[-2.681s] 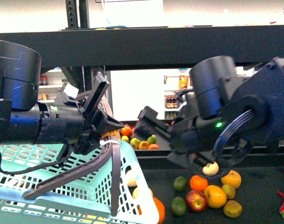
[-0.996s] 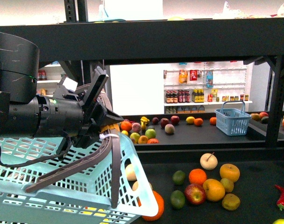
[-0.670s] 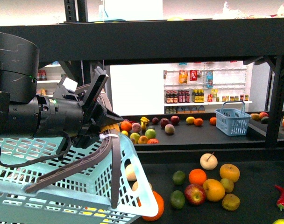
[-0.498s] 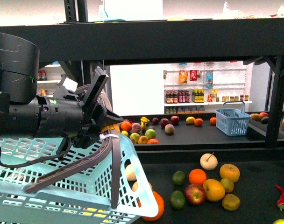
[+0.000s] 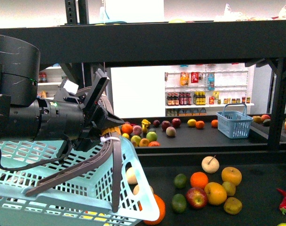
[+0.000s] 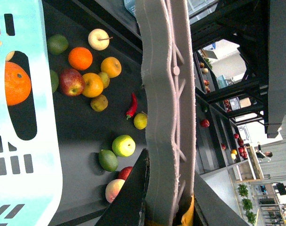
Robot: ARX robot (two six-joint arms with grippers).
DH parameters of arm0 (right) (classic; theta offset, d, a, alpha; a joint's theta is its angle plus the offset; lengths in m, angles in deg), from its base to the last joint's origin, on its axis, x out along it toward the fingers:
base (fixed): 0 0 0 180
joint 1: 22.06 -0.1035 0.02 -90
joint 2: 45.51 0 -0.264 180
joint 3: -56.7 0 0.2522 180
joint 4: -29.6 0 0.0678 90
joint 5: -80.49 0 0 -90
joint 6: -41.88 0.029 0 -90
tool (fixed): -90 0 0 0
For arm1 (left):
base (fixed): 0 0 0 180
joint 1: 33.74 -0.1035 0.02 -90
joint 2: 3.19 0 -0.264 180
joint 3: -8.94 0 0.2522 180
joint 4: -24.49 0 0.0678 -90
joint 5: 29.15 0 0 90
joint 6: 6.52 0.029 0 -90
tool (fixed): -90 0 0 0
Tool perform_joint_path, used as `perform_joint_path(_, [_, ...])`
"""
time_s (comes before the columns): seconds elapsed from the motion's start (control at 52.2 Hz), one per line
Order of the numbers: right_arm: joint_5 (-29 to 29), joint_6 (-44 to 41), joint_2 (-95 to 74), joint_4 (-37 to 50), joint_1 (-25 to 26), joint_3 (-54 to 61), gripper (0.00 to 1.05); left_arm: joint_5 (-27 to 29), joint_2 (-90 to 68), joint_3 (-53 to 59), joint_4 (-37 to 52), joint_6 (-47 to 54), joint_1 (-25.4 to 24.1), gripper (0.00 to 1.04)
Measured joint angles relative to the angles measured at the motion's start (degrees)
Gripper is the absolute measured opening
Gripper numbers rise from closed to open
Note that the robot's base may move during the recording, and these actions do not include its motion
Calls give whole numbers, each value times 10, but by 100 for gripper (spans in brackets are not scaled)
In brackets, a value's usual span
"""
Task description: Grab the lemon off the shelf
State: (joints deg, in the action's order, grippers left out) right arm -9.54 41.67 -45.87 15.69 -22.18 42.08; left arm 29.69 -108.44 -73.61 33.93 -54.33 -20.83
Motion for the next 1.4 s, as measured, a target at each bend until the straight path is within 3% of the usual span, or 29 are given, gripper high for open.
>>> perform_joint_path(0.153, [0, 0, 0, 0, 0, 0, 57, 0, 0, 0, 0, 0, 0, 11])
perform_joint_path(0.326, [0, 1, 0, 0, 0, 0, 98, 0, 0, 0, 0, 0, 0, 11])
perform_joint_path(0.498, [0, 2, 0, 0, 0, 0, 97, 4, -1, 1, 8, -4, 0, 11])
perform_joint_path(0.574, [0, 1, 0, 0, 0, 0, 97, 28, -10, 10, 90, -39, -2, 11])
perform_joint_path(0.651, [0, 1, 0, 0, 0, 0, 97, 52, -12, 10, 114, -43, -7, 11])
perform_joint_path(0.785, [0, 2, 0, 0, 0, 0, 97, 105, -14, 10, 128, -69, -33, 11])
perform_joint_path(1.149, [0, 2, 0, 0, 0, 0, 97, 314, -31, -13, 162, -235, -141, 11])
perform_joint_path(1.398, [0, 2, 0, 0, 0, 0, 97, 342, -71, -48, 237, -328, -187, 11])
